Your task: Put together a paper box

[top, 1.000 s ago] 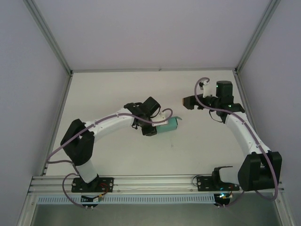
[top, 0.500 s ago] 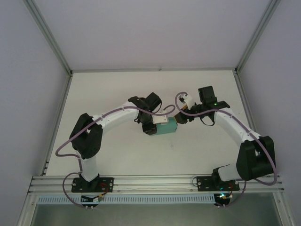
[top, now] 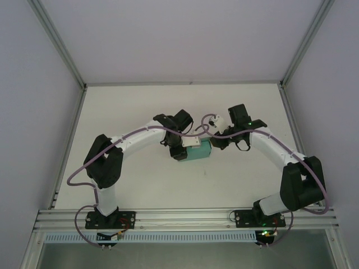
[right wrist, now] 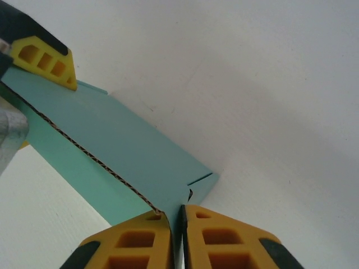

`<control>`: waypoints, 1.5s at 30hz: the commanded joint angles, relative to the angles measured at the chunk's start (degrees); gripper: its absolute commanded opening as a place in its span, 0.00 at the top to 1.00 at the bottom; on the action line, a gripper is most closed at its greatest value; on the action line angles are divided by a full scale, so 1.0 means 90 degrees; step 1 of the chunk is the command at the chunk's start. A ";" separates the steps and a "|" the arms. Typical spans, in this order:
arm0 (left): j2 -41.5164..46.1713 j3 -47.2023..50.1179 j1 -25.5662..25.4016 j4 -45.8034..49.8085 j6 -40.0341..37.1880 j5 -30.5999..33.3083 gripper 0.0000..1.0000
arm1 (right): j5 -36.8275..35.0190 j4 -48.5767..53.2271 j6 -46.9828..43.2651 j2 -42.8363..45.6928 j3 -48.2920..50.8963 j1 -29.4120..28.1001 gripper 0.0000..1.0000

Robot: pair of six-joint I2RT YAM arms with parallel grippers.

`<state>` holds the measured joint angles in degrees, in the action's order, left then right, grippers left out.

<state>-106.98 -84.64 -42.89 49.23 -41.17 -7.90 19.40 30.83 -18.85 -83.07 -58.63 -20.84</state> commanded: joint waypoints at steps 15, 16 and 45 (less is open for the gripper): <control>-0.0221 -0.0093 0.0114 -0.0074 0.0187 0.0140 0.60 | -0.1603 -0.1983 0.3966 0.0475 0.0936 -0.0915 0.98; -0.0209 -0.0079 0.0126 -0.0071 0.0180 0.0128 0.60 | -0.1677 -0.2130 0.3945 0.0530 0.1077 -0.0942 0.98; 0.0322 -0.0112 0.0580 -0.0326 0.0756 -0.0342 0.14 | -0.3796 -0.4029 0.3555 0.0248 0.2391 -0.1997 0.96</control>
<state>-107.20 -85.12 -38.04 47.57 -36.40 -10.04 -12.95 -11.38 11.46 -79.79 -39.18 -38.04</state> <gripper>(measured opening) 0.843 0.046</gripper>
